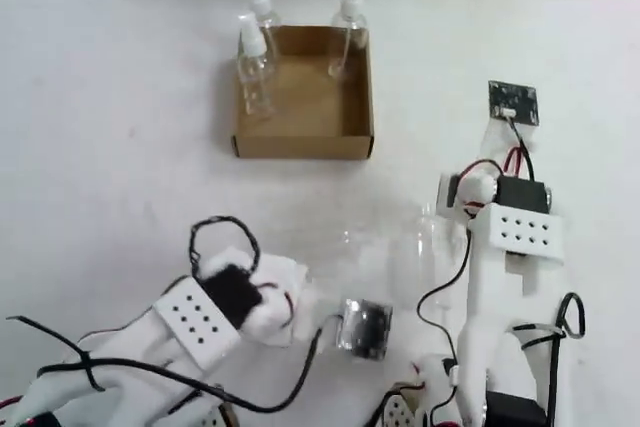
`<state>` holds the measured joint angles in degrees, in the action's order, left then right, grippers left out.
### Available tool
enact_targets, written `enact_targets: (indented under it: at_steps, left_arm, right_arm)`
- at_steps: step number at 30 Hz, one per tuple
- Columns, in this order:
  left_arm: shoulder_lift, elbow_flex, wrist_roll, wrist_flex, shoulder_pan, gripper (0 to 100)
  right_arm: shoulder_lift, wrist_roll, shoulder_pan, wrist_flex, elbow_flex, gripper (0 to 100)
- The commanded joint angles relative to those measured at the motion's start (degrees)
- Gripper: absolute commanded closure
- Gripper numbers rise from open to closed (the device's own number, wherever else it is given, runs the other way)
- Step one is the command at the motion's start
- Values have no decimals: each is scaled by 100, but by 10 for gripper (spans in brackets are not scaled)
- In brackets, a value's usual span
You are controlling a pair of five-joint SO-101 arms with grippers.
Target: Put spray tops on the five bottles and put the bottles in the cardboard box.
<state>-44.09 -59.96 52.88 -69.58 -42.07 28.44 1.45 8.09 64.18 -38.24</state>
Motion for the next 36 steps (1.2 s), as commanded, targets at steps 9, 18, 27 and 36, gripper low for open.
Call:
enact_targets:
  at_steps: [9, 18, 27, 36]
  left_arm:
    - [-31, -264, 466, 870, -171, 804]
    - [2308, 668, 457, 1679, 356, 793]
    - [3240, 1319, 440, 1767, 611, 793]
    - [3837, 1793, 325, 1600, 523, 793]
  right_arm:
    - [171, -18, 101, -110, -53, 981]
    - [171, -35, 127, -110, -53, 981]
    - [171, -35, 101, -110, -53, 980]
    - [171, -35, 119, -110, -53, 981]
